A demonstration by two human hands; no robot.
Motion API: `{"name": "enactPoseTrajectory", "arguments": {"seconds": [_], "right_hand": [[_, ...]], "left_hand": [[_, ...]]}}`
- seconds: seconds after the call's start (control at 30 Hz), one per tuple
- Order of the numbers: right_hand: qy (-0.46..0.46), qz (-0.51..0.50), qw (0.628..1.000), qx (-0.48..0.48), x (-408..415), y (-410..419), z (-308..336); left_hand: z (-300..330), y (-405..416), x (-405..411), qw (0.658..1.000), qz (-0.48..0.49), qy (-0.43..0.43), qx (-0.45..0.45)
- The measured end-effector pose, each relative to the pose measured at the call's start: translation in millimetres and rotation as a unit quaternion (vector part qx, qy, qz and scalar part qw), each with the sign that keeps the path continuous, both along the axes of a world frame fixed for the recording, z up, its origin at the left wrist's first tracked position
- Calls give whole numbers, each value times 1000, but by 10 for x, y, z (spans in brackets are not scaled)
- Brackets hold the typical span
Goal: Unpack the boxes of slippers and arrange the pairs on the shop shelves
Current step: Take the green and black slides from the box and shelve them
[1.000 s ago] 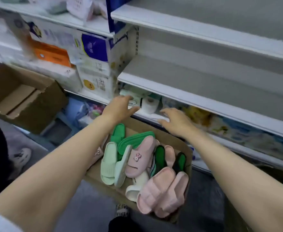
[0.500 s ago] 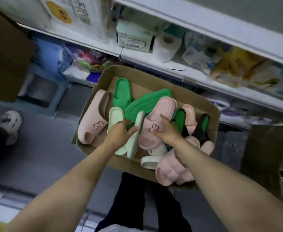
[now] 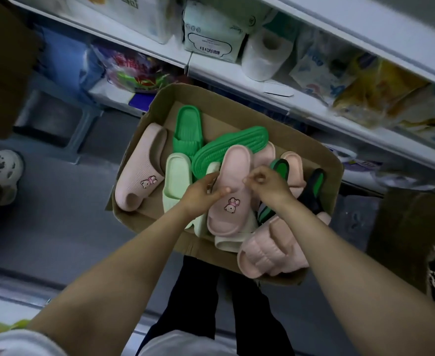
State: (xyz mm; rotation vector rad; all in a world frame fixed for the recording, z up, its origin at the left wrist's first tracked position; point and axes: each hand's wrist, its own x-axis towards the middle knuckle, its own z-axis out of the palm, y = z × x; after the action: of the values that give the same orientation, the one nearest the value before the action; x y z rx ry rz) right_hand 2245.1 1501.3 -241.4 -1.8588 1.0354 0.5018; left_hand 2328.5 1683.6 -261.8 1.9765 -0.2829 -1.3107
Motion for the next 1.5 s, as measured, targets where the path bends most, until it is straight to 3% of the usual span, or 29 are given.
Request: {"name": "enactPoseTrajectory", "arguments": {"seconds": [0.13, 0.2, 0.33, 0.47, 0.67, 0.83, 1.07, 1.2, 1.3, 1.4, 1.47, 1.5], "right_hand": [[92, 170, 981, 15, -55, 133, -290], [120, 182, 976, -7, -95, 206, -392], [92, 133, 987, -8, -124, 188, -376], [12, 21, 994, 111, -149, 79, -105], [-142, -184, 953, 193, 15, 143, 108], [-117, -199, 944, 238, 171, 419, 25], [-108, -200, 939, 259, 14, 486, -124], [-69, -162, 959, 223, -176, 343, -194], [-63, -217, 965, 135, -338, 127, -248], [-77, -269, 959, 43, -580, -214, -328], [-64, -276, 959, -17, -775, -455, -372], [-52, -280, 958, -44, -873, -564, -376]], "left_hand": [[-116, 86, -40, 999, 40, 18, 0], [-176, 156, -52, 999, 45, 27, 1], [-225, 257, -89, 996, 67, 51, -6], [-196, 224, -100, 991, 91, 94, -37], [-86, 50, 1, 960, 236, 121, -92], [-65, 74, 58, 947, 283, 119, -93], [-122, 223, -17, 949, 273, 134, -88], [-179, 183, -95, 969, 224, 87, -60], [-255, 91, -152, 987, 152, -43, 13], [-158, -127, -272, 969, 108, -218, 42], [-17, -367, -354, 944, 80, -322, 1], [33, -514, -405, 941, 61, -330, -35]]}}
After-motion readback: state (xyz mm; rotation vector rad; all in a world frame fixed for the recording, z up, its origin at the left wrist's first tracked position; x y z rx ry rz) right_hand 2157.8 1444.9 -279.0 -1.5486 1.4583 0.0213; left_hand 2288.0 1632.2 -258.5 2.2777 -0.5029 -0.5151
